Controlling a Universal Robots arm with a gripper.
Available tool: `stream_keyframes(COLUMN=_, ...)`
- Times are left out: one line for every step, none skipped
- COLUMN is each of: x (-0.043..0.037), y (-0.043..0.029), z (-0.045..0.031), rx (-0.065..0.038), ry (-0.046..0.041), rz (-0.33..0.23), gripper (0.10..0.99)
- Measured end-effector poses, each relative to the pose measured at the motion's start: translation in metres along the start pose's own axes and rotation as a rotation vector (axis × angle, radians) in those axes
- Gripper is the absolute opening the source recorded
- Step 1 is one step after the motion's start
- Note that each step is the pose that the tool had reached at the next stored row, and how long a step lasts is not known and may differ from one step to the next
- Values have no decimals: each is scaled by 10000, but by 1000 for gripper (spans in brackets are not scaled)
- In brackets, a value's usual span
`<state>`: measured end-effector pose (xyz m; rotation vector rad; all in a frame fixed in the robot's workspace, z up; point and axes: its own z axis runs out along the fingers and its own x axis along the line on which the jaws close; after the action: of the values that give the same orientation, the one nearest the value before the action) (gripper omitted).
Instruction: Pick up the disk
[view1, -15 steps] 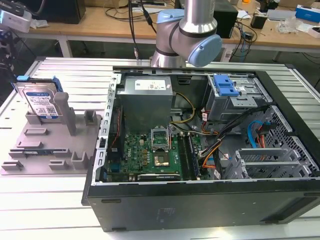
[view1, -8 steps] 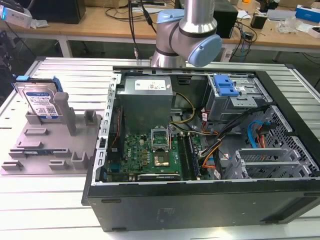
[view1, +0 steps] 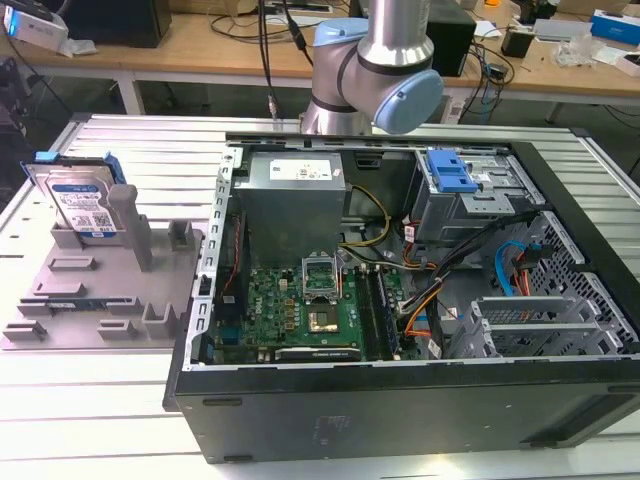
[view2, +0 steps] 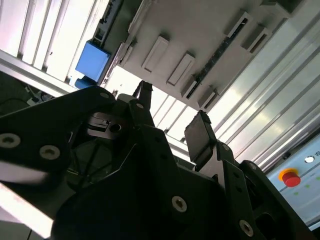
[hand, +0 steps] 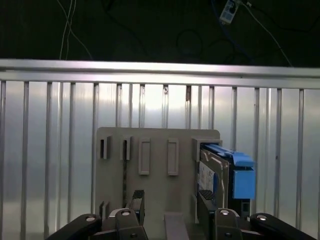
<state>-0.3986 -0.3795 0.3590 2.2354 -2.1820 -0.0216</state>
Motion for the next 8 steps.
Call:
stream_keyframes(x=-14, y=0, z=-1, rx=-1, ry=0, rz=22, gripper=541)
stream_keyframes(x=-29, y=-1, z=0, rx=0, ry=-1, rz=49, gripper=541)
stream_keyframes(x=-41, y=-1, z=0, rx=0, ry=-1, rz=80, gripper=541)
stream_keyframes(x=-52, y=-1, z=0, rx=-1, ry=-1, rz=117, gripper=541)
stream_keyframes(x=-82, y=-2, z=2, rx=-1, ry=-4, rz=215, gripper=541)
stream_keyframes(x=-98, y=-2, z=4, rx=-1, ry=-6, rz=285, gripper=541)
stream_keyframes(x=-120, y=-1, z=4, rx=-1, ry=-8, rz=355, gripper=541)
stream_keyframes(x=-152, y=11, z=4, rx=-1, ry=-9, rz=388, gripper=541)
